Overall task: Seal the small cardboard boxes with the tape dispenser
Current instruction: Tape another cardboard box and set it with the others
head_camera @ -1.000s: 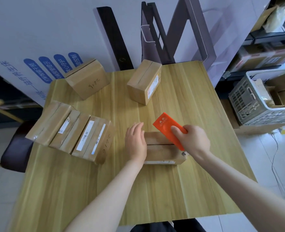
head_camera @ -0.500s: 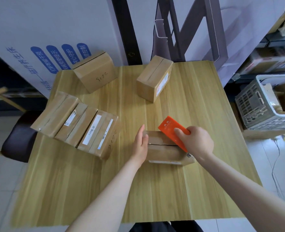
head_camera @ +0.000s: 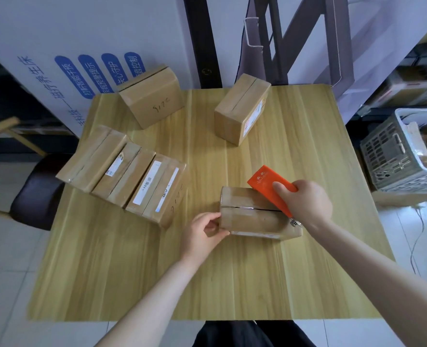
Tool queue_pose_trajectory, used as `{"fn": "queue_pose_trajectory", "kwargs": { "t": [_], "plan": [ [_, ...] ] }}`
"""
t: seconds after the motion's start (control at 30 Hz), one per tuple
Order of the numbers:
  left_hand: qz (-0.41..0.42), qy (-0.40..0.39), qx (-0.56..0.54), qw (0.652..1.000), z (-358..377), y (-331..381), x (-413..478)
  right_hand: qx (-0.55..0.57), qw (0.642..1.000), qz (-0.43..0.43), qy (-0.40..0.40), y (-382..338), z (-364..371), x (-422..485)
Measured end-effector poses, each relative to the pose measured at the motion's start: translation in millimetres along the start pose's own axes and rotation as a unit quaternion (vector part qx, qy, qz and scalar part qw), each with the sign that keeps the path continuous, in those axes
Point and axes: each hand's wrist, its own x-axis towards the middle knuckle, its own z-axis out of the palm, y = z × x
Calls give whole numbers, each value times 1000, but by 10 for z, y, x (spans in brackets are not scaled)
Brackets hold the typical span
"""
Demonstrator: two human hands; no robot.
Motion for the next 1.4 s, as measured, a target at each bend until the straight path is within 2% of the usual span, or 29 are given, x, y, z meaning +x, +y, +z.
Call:
{"fn": "queue_pose_trajectory", "kwargs": {
  "t": [0.13,0.23,0.27,0.37,0.47,0.63,0.67,0.8,0.97,1.03,1.1,1.23,1.27,1.33,1.37,1.4],
  "plan": [
    [15,10,65,998,-42,14,95,6,1000,-4,1,29,13,-10],
    [73,-47,166,982,-138,63,190,5,1000,-9,1,12,14,-25],
    [116,-71,192,972,-175,112,224,4,1000,-9,1,6,13,-28],
    [284,-106,261,917,-284,194,354,6,1000,-11,-1,13,12,-33],
    [377,-141,286,870,-381,252,507,9,1000,-14,-5,24,8,-35],
    [533,-175,344,753,-376,259,744,6,1000,-19,-1,10,11,-43],
    [542,-172,357,741,-369,250,759,6,1000,-20,0,13,16,-45],
    [536,-185,349,746,-360,196,720,9,1000,-18,-1,4,0,-46],
    [604,-194,406,658,-410,377,914,9,1000,-15,-11,7,-28,-46],
    [615,-186,414,645,-402,417,974,8,1000,-14,-6,2,-19,-59],
    [607,-164,399,668,-362,356,949,9,1000,-14,1,-2,-16,-67],
    [523,-146,373,752,-380,131,767,18,1000,-19,-3,15,-37,-59],
    [462,-148,373,791,-393,87,763,21,1000,-17,-7,26,-44,-54],
    [260,-105,351,893,-410,118,797,40,999,-12,-9,55,-54,-48],
    [191,-49,323,926,-376,183,826,55,998,-9,-7,73,-60,-46],
    [168,-13,296,940,-295,248,863,72,997,-4,-5,95,-67,-47]
  ]
}}
